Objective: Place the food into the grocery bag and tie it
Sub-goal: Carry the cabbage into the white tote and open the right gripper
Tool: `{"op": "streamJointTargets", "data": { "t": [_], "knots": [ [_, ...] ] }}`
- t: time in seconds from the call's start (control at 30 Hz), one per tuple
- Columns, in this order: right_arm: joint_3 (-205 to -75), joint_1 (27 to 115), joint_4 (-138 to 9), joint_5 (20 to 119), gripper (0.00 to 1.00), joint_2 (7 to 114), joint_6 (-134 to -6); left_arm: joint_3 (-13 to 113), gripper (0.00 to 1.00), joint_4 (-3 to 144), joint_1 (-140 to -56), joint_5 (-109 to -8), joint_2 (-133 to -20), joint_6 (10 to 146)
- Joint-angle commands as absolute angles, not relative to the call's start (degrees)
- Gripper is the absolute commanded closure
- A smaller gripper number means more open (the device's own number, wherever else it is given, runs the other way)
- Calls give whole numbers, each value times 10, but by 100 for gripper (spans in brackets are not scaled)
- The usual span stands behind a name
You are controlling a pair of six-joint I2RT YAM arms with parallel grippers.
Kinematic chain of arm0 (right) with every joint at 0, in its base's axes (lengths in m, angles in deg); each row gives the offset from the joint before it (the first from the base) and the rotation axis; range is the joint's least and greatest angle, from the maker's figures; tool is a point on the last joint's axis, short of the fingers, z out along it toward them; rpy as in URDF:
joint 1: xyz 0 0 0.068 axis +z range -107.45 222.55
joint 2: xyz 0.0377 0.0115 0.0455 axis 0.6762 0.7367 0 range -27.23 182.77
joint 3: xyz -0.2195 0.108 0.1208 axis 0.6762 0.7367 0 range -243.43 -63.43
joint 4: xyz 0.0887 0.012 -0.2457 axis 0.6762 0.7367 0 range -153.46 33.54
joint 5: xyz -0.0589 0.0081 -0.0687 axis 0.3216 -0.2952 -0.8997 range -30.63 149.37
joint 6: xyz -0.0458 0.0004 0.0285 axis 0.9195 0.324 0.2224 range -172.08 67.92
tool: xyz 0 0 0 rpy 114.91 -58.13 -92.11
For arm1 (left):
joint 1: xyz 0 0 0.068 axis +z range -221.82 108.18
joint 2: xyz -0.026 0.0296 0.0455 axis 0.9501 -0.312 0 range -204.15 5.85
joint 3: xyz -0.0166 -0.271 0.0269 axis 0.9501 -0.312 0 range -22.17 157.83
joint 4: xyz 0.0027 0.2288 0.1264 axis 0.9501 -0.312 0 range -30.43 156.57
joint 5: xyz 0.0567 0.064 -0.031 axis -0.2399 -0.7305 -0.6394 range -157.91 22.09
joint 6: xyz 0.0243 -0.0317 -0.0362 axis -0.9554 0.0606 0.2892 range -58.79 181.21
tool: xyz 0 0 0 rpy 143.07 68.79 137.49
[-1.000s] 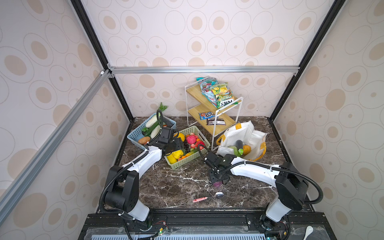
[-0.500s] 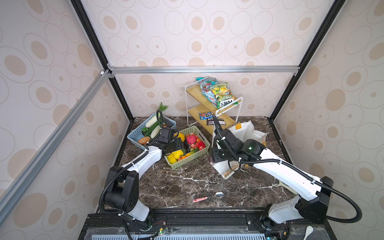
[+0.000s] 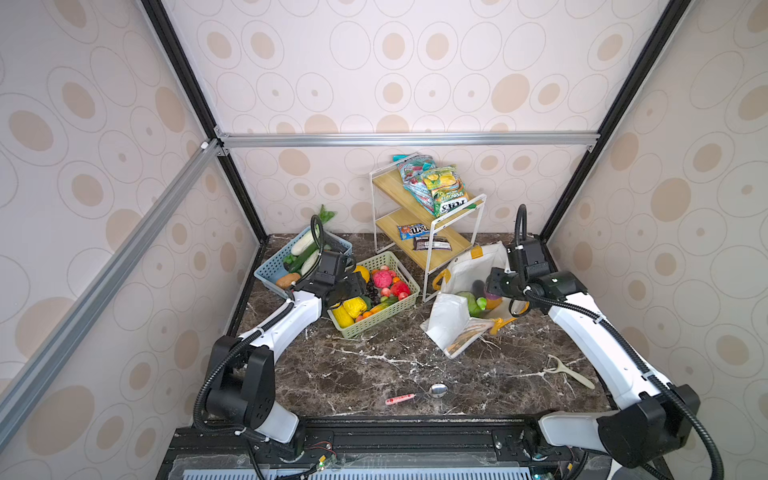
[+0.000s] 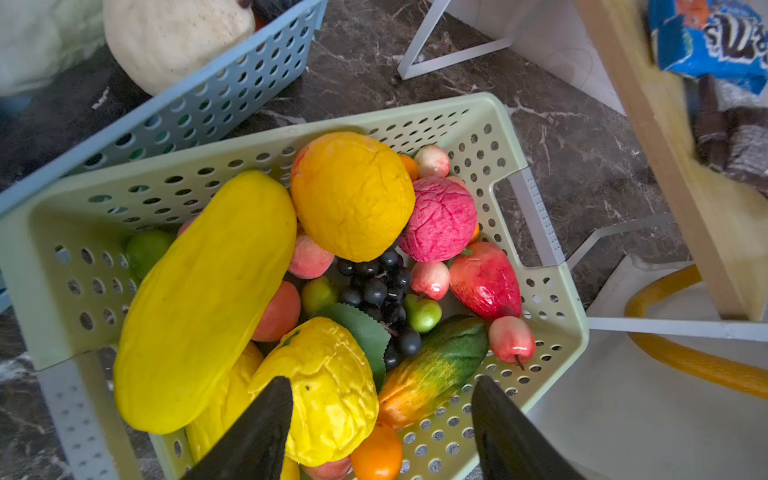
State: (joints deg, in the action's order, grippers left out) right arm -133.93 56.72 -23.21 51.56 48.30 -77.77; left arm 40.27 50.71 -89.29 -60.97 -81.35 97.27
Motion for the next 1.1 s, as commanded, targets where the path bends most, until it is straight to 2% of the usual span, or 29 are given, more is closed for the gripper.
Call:
{"op": "streamJointTargets", "data": {
  "t": [0.0, 0.3, 0.53, 0.73, 1.07],
  "knots": [
    [-1306, 553, -285, 556, 50, 497, -788, 430, 31, 496, -890, -618, -801, 961],
    [-1267, 552, -314, 596, 47, 564, -798, 433, 31, 494, -891, -614, -808, 955],
    [-1282, 552, -291, 609, 27, 560, -792, 442, 33, 494, -895, -611, -819, 951],
    [-1320, 552, -250, 599, 18, 529, -781, 455, 34, 494, -902, -609, -838, 949],
    [-1358, 552, -225, 594, 17, 470, -772, 492, 37, 500, -927, -626, -891, 954]
  ]
}}
